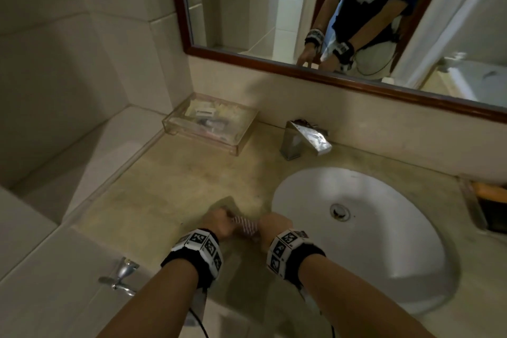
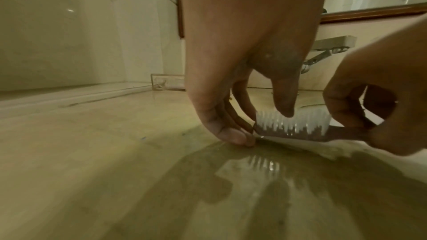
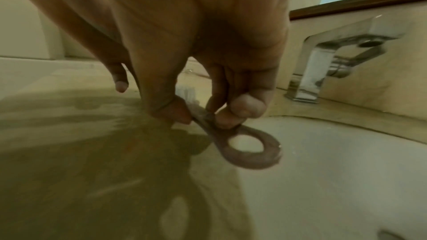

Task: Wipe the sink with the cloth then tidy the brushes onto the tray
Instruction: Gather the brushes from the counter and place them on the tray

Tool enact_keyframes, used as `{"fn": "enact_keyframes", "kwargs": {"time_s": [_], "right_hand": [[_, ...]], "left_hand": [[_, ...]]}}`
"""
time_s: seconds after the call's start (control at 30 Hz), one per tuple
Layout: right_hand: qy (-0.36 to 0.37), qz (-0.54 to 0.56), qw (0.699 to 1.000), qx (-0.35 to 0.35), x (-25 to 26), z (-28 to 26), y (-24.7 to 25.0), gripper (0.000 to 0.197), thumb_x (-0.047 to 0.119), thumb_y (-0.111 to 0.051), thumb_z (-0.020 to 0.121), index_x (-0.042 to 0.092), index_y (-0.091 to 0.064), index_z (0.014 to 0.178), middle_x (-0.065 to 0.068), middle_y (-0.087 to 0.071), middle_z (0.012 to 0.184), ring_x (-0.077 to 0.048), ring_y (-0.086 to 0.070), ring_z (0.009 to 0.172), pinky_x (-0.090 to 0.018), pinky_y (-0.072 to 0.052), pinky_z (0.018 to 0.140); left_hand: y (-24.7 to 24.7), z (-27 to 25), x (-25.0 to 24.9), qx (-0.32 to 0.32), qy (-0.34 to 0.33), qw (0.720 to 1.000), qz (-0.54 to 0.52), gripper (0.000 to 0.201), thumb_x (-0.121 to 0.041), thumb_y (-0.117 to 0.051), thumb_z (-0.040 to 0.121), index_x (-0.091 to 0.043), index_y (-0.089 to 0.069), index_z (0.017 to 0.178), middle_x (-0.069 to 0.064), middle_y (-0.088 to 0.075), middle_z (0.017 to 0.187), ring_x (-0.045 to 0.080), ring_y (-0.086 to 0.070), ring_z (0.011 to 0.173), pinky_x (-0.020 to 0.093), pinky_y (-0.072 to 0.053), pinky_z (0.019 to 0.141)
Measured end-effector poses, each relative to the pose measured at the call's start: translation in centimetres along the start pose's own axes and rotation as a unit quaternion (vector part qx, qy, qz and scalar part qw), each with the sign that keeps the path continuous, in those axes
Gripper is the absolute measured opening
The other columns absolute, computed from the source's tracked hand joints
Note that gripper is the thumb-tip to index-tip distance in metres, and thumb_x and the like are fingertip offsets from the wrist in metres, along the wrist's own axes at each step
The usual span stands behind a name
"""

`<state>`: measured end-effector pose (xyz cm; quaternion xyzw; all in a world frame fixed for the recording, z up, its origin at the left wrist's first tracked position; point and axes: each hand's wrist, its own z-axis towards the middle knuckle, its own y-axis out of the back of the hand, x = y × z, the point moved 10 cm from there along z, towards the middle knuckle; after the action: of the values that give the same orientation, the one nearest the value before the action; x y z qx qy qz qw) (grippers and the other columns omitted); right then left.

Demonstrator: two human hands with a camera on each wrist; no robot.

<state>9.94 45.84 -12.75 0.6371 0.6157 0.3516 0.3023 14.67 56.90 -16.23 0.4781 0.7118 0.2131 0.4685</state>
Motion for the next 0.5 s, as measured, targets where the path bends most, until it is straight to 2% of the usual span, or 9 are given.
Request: {"fn": "enact_keyframes", "kwargs": {"time_s": [0.03, 0.13, 0.17, 0.2, 0.27, 0.4, 0.5], "right_hand": [[-0.005, 0.007, 1.0, 0.001, -0.9, -0.2, 0.3, 0.02, 0.011, -0.044, 0.097, 0.007, -0.06, 0.108, -0.011, -0.06, 0.093, -0.03, -0.06, 0.104, -0.033, -0.049, 0.092], [-0.033, 0.037, 0.999, -0.016, -4.7, -1.0, 0.8, 0.029, 0.019, -0.056, 0.093, 0.004, -0.056, 0.118, -0.012, -0.063, 0.117, -0.03, -0.061, 0.109, -0.033, -0.049, 0.087], [-0.045, 0.037, 0.998, -0.026, -6.3, -1.4, 0.8, 0.035, 0.021, -0.061, 0.09, 0.004, -0.053, 0.12, -0.013, -0.062, 0.12, -0.03, -0.061, 0.11, -0.034, -0.049, 0.086], [-0.056, 0.038, 0.997, -0.036, -7.9, -1.8, 0.7, 0.039, 0.022, -0.063, 0.088, 0.004, -0.051, 0.12, -0.014, -0.061, 0.121, -0.031, -0.061, 0.11, -0.035, -0.049, 0.085], [-0.076, 0.047, 0.995, -0.051, -11.4, -2.9, 0.3, 0.04, 0.02, -0.063, 0.086, 0.004, -0.049, 0.12, -0.015, -0.06, 0.121, -0.032, -0.061, 0.109, -0.036, -0.05, 0.084], [-0.123, 0.045, 0.99, -0.06, -19.4, -5.7, -0.2, 0.036, 0.018, -0.06, 0.088, 0.005, -0.052, 0.12, -0.014, -0.061, 0.12, -0.031, -0.062, 0.108, -0.035, -0.051, 0.084], [-0.163, 0.071, 0.982, -0.069, -26.0, -7.9, -0.4, 0.037, 0.02, -0.061, 0.086, 0.007, -0.051, 0.12, -0.013, -0.059, 0.121, -0.03, -0.061, 0.109, -0.034, -0.05, 0.084]], "left_hand": [[-0.1, 0.1, -1.0, -0.002, -0.009, 1.0, -0.012, 0.04, -0.031, -0.06, 0.09, -0.007, -0.056, 0.121, 0.013, -0.062, 0.123, 0.028, -0.058, 0.114, 0.033, -0.045, 0.096], [-1.0, 0.6, -4.7, -0.01, -0.043, 0.997, -0.07, 0.03, -0.026, -0.066, 0.086, -0.005, -0.061, 0.107, 0.015, -0.066, 0.103, 0.029, -0.063, 0.099, 0.033, -0.048, 0.086], [-1.6, 0.8, -6.1, -0.007, -0.054, 0.994, -0.095, 0.028, -0.022, -0.067, 0.085, -0.003, -0.062, 0.104, 0.016, -0.066, 0.097, 0.029, -0.063, 0.093, 0.033, -0.048, 0.082], [-2.4, 0.7, -7.6, 0.0, -0.06, 0.992, -0.113, 0.028, -0.019, -0.068, 0.085, -0.001, -0.062, 0.106, 0.017, -0.066, 0.095, 0.028, -0.063, 0.087, 0.031, -0.048, 0.077], [-4.3, 0.6, -10.8, 0.019, -0.068, 0.99, -0.119, 0.035, -0.018, -0.068, 0.085, -0.001, -0.058, 0.113, 0.019, -0.069, 0.101, 0.023, -0.061, 0.082, 0.029, -0.048, 0.077], [-8.8, 0.2, -18.3, 0.059, -0.107, 0.988, -0.096, 0.036, -0.024, -0.066, 0.085, -0.008, -0.054, 0.114, 0.019, -0.069, 0.109, 0.031, -0.067, 0.093, 0.035, -0.052, 0.082], [-11.7, -0.3, -24.8, 0.07, -0.142, 0.984, -0.077, 0.034, -0.024, -0.064, 0.086, -0.009, -0.055, 0.115, 0.017, -0.07, 0.108, 0.03, -0.067, 0.097, 0.032, -0.052, 0.079]]}}
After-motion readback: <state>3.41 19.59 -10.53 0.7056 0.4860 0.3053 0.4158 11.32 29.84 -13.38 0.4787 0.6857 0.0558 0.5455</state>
